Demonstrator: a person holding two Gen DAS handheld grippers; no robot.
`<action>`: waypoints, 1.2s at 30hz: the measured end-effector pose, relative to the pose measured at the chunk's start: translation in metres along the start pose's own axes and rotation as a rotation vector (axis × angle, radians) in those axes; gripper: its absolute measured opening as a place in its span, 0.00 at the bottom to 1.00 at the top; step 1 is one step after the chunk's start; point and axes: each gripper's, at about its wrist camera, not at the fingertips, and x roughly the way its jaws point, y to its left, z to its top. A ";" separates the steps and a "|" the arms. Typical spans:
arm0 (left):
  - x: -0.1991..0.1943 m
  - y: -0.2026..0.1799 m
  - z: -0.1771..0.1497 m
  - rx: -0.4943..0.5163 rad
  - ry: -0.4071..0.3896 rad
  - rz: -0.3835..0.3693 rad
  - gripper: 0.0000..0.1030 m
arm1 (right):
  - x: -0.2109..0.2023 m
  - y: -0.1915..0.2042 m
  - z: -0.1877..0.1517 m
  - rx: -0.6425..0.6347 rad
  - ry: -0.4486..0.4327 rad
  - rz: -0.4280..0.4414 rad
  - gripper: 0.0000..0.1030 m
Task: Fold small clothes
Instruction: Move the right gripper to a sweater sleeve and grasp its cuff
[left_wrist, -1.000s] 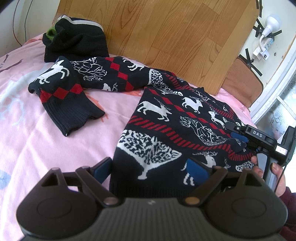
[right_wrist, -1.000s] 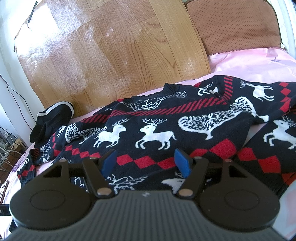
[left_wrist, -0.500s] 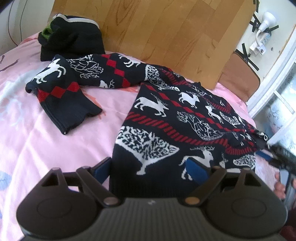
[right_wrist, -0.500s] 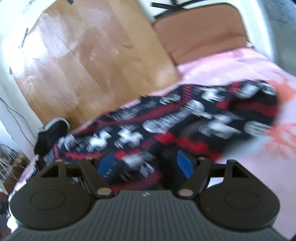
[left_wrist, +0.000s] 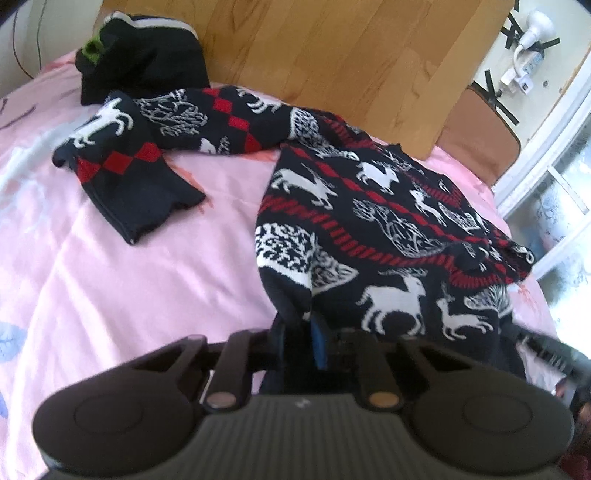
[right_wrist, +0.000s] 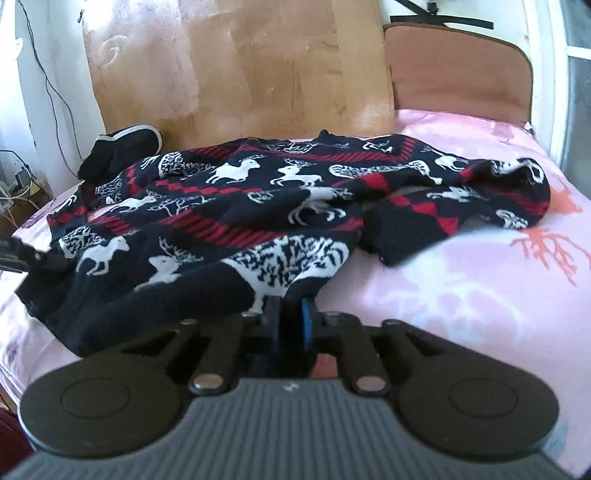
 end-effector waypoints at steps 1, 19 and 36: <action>-0.004 -0.003 -0.001 0.015 0.005 -0.015 0.12 | -0.007 -0.007 0.008 0.032 -0.010 0.005 0.10; -0.040 -0.011 0.007 0.136 -0.010 0.008 0.32 | -0.052 -0.164 0.034 0.431 -0.065 -0.196 0.46; 0.090 -0.092 0.053 0.137 0.067 -0.004 0.40 | 0.038 -0.228 0.111 0.053 -0.262 -0.724 0.08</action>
